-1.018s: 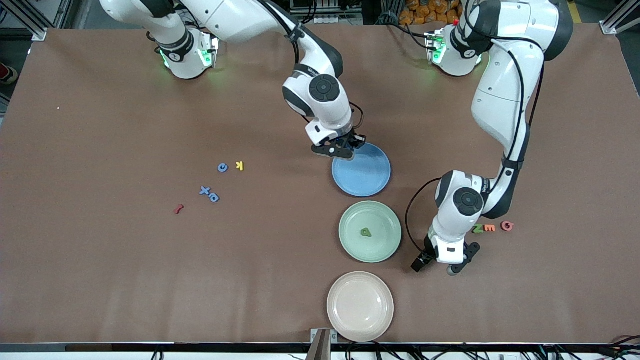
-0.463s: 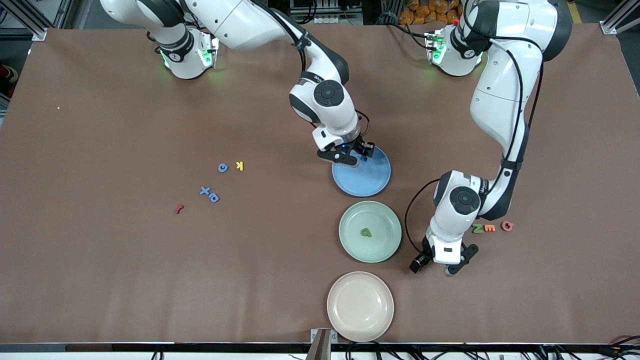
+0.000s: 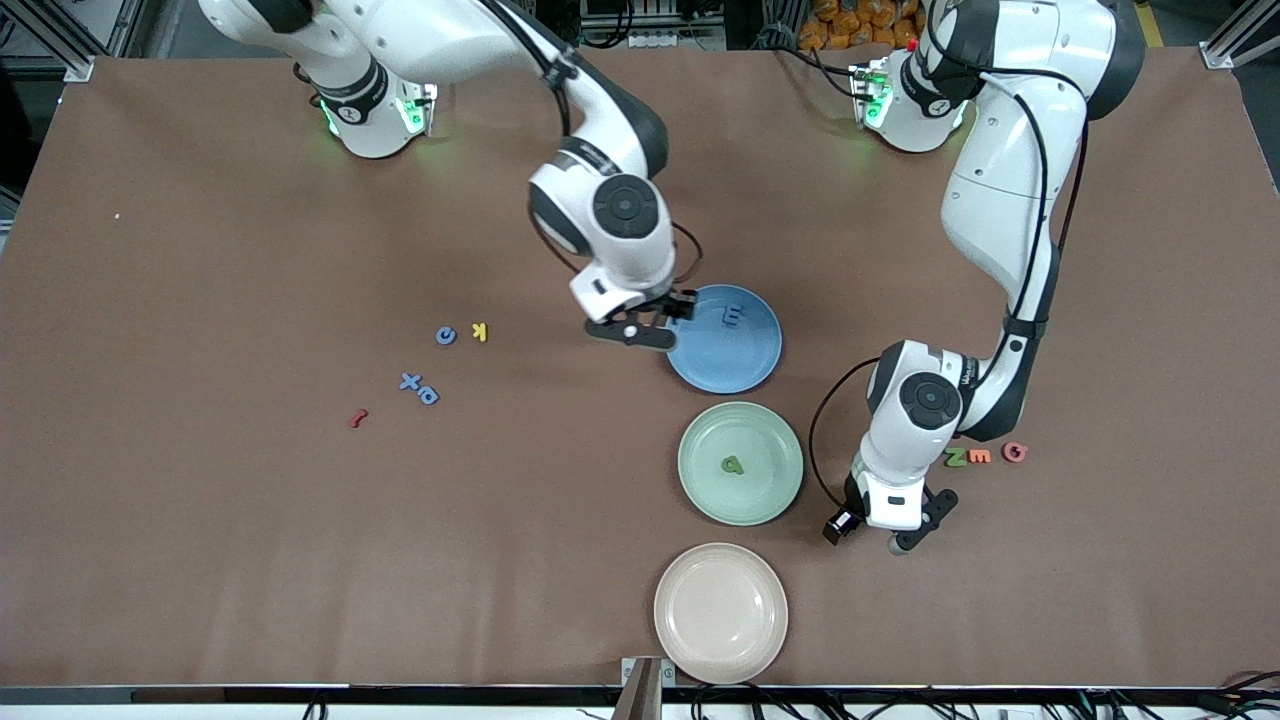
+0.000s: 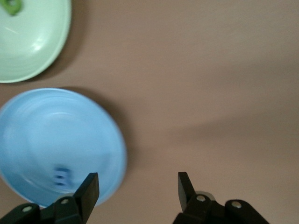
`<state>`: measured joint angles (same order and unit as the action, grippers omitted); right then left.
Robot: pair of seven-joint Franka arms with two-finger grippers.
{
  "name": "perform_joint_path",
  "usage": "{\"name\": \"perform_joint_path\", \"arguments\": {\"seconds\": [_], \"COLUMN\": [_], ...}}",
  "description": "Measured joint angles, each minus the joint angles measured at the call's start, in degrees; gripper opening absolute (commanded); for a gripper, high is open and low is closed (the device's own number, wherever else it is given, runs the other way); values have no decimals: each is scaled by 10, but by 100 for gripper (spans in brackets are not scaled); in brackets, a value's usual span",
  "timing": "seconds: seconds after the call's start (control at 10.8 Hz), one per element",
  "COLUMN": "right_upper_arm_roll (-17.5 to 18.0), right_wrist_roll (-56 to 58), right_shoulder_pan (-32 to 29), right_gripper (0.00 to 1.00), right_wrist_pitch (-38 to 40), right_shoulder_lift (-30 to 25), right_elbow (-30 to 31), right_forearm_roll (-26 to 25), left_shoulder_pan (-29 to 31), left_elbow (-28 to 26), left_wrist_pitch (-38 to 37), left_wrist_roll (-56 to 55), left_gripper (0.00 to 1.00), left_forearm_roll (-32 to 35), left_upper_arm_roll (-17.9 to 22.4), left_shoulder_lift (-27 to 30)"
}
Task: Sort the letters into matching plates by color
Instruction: 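Place the blue m on the blue plate while the left gripper grasps green n, then drop the green n on the green plate while the right gripper reaches blue c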
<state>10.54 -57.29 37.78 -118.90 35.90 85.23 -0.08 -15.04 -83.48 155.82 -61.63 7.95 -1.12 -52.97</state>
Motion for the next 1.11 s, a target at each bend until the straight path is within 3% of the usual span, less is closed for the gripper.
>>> {"name": "perform_joint_path", "arguments": {"seconds": [0.28,0.46,0.74,0.83,0.93,1.11], "right_upper_arm_roll": [1,0,1,1,1,1], "right_wrist_roll": [172,278,391,417,439,461], "right_shoulder_pan": [-83,-139,-205,-222,-239,-265], "right_gripper": [75,73,73,72,72,70], "right_wrist_pitch": [83,81,37,-3,-50,-132], "right_shoulder_lift": [-115,-173,-218,-227,-232,-234], "right_elbow": [127,224,321,355,388,440], "right_forearm_roll": [-1,-2,-4,-4,-5,-15], "left_shoulder_pan": [-1,-10,-28,-44,-66,-97], "left_elbow": [5,5,6,5,5,2], "left_wrist_pitch": [-65,-101,-119,-120,-121,-124], "left_wrist_roll": [0,-2,-45,-70,-96,-123], "left_gripper": [0,0,0,54,100,100], "left_forearm_roll": [0,0,0,0,0,0], "left_upper_arm_roll": [-1,-9,-34,-39,-40,-37], "left_shoulder_lift": [24,43,62,63,63,63]}}
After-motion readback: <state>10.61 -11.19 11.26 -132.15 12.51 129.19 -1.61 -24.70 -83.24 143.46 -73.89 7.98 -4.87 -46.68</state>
